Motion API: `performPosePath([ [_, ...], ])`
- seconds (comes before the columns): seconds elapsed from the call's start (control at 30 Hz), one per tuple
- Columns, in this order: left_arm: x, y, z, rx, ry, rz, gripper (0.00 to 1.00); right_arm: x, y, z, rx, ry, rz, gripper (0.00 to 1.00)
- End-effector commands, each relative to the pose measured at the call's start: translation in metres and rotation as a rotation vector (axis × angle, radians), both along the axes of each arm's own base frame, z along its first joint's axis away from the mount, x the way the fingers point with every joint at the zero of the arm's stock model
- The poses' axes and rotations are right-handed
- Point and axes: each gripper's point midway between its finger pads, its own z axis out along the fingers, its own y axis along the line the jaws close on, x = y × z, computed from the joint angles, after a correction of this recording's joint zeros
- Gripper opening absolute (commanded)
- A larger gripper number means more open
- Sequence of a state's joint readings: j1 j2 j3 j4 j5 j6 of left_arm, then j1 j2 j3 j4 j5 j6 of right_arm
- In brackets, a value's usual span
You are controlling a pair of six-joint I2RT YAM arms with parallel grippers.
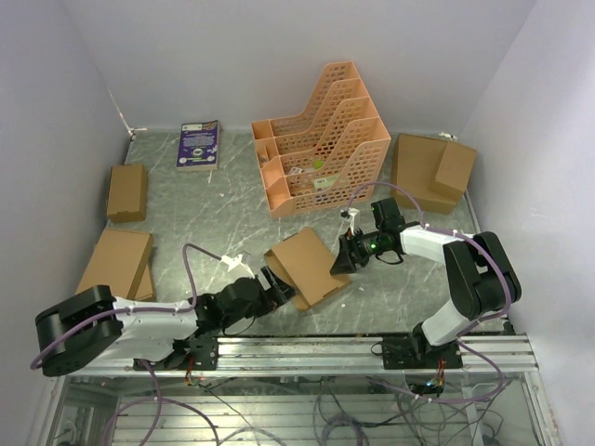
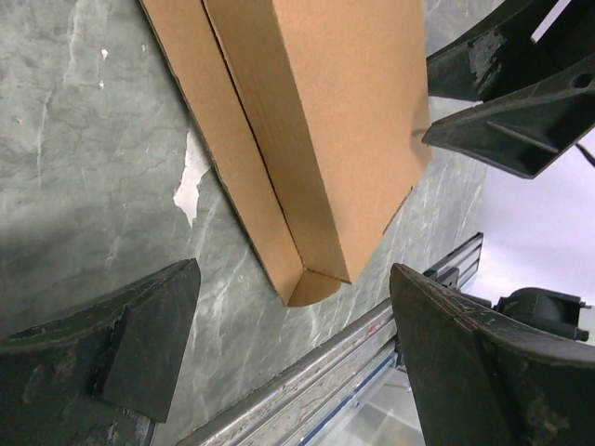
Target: Fold the paper box
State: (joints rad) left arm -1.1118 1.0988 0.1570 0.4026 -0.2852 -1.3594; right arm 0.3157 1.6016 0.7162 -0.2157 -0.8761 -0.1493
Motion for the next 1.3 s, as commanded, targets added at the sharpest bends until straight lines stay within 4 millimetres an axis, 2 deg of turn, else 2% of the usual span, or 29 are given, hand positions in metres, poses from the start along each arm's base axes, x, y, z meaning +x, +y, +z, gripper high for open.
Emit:
performPosePath([
  [0.0, 0.020, -0.013, 0.020, -0.093, -0.033, 0.065, 0.94, -0.001, 0.004, 0.003, 0.012, 0.007, 0.015, 0.55],
  [0.17, 0.025, -0.021, 0.013, -0.079, -0.021, 0.054, 0.93, -0.001, 0.003, 0.003, 0.013, 0.007, 0.013, 0.55],
  [0.33, 0.029, -0.027, 0.010, -0.090, -0.017, 0.048, 0.85, -0.003, 0.005, 0.002, 0.014, 0.009, 0.015, 0.54],
  [0.63, 0.034, -0.034, 0.023, -0.103, -0.054, 0.028, 0.67, -0.006, 0.009, 0.000, 0.002, 0.014, 0.033, 0.54],
  [1.27, 0.048, -0.046, 0.042, -0.158, -0.076, 0.023, 0.44, -0.011, 0.014, -0.003, -0.008, 0.012, 0.056, 0.51],
])
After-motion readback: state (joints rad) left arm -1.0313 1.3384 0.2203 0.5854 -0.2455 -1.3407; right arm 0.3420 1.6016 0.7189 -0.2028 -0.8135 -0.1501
